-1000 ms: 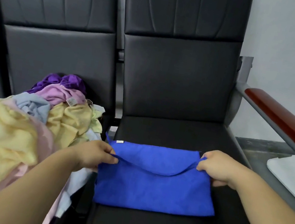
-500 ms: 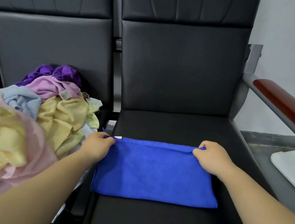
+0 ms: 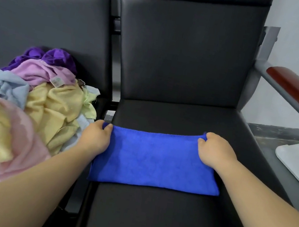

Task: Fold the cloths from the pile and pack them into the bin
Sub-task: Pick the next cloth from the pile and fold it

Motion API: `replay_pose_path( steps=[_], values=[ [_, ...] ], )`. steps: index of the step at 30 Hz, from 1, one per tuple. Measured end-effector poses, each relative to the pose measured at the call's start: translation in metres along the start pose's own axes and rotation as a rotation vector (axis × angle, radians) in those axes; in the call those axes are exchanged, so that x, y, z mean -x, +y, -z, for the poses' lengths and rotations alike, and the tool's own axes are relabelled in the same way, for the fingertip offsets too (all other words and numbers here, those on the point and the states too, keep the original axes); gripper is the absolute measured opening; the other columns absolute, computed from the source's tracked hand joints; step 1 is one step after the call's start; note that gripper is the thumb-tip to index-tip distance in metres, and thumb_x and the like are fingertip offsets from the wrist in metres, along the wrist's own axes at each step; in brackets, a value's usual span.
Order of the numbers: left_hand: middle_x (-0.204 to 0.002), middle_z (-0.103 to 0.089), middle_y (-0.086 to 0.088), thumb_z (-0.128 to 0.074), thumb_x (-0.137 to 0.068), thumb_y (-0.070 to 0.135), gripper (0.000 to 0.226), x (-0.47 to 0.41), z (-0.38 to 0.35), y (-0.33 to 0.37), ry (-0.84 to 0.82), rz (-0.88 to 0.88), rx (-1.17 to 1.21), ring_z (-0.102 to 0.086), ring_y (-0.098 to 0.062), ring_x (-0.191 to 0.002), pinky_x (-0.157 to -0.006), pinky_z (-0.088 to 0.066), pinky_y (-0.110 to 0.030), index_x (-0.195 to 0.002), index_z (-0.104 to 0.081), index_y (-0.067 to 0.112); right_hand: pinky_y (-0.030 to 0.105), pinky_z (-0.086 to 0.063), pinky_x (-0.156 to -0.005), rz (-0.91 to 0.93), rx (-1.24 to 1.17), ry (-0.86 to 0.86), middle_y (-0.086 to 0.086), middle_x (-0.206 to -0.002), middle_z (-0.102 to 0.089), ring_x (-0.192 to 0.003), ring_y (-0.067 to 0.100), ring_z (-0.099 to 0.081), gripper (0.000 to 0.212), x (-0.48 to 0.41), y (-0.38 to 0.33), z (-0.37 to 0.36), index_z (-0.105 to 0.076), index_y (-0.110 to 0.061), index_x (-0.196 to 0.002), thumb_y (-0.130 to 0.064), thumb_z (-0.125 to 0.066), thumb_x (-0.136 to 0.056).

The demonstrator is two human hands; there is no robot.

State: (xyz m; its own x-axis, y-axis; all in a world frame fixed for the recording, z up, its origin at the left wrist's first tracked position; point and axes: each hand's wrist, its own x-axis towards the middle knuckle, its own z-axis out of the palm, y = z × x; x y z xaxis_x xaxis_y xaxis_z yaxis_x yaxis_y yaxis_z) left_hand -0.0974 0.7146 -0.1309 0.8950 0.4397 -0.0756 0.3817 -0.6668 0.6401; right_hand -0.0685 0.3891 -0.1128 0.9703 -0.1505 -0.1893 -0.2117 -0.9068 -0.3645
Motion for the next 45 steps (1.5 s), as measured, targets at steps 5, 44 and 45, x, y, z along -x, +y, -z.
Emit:
replay_pose_path(
  steps=[5,44,45],
  values=[
    [-0.102,-0.060,-0.004,-0.058,-0.098,0.043,0.038,0.007,0.001,0.004,-0.016,0.053,0.052,-0.055,-0.025,-0.097,-0.081,-0.041,-0.034,-0.116,-0.053,0.010,0.033,-0.043,-0.057,-0.032,-0.097,0.093,0.006,-0.095,-0.062,-0.074,0.018,-0.057,0.030,0.010,-0.001,0.000,-0.050,-0.011,-0.112,-0.040,-0.051,-0.105],
    [-0.095,-0.065,0.018,-0.047,-0.078,-0.016,0.053,0.146,0.004,0.044,-0.729,-0.372,0.215,-0.056,0.007,-0.061,-0.059,-0.040,-0.007,-0.110,-0.064,0.023,0.026,-0.050,-0.074,0.371,0.079,-0.425,-0.015,-0.098,-0.060,-0.085,0.006,-0.060,0.044,0.087,0.002,0.016,-0.060,-0.037,-0.116,-0.047,-0.078,-0.077],
    [-0.082,-0.064,0.020,-0.046,-0.076,-0.017,0.055,0.147,0.007,0.042,-0.726,-0.405,0.161,-0.052,0.002,-0.055,-0.055,-0.039,-0.010,-0.110,-0.064,0.023,0.029,-0.053,-0.077,0.355,0.072,-0.458,-0.014,-0.101,-0.061,-0.087,0.008,-0.063,0.053,0.088,0.002,0.019,-0.060,-0.038,-0.121,-0.051,-0.078,-0.074]
  ],
)
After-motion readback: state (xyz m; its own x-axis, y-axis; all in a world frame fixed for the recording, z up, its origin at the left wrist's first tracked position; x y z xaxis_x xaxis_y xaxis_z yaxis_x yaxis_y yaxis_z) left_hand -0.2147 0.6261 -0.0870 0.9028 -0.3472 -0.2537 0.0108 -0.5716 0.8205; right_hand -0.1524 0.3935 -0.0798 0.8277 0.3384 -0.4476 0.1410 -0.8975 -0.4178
